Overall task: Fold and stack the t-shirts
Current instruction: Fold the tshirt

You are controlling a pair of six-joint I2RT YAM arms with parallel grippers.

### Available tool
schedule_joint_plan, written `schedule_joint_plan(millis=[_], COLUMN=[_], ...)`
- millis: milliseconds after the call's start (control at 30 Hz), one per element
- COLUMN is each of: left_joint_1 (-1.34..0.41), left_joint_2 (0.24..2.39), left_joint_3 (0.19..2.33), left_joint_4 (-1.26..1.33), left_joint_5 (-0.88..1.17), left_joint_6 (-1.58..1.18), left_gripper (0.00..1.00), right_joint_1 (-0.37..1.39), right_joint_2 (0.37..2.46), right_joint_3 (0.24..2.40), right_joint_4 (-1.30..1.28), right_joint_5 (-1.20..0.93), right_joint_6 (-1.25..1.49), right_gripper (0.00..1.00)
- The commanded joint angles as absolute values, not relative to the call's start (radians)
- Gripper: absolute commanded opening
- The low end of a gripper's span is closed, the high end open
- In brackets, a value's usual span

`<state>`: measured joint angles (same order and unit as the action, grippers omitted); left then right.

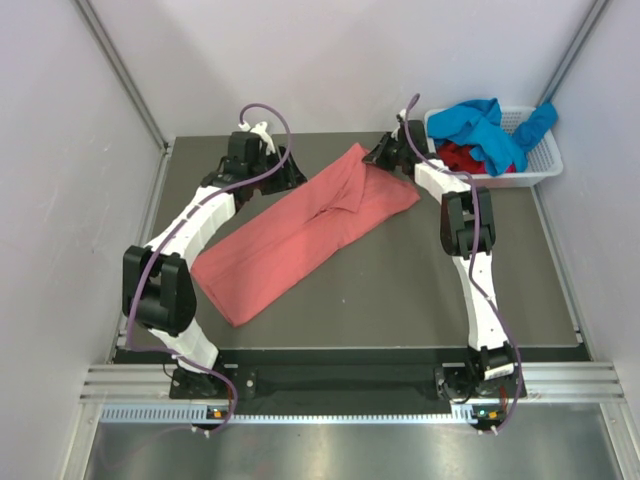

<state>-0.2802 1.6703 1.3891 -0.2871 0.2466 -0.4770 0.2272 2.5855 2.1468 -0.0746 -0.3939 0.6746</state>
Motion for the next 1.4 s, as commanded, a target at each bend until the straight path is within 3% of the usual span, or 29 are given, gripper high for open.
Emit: schedule_joint_plan(millis=[0,533,1367], left_joint_1=[-0.272,-0.256,-0.239], left_joint_2=[1.632,1.626,1.611], left_joint_3=[1.433,1.448,1.44], left_joint_4=[-0.279,-0.288,-0.298], left_joint_5=[0.265,0.27,0.268], left_joint_6=[-0.482,-0.486,-0.485], left_gripper=[0.64,0.64,0.64], right_joint_1=[0.241,0.308,0.333], right_joint_2=[2.502,2.447,2.582], right_joint_3=[2.163,2.171,2.263], right_joint_4=[-0.041,-0.009,0.018], right_joint_5=[-0.426,-0.433,-0.449], right_joint_6=[0.686,0.722,0.805], right_gripper=[0.0,0.0,0.0])
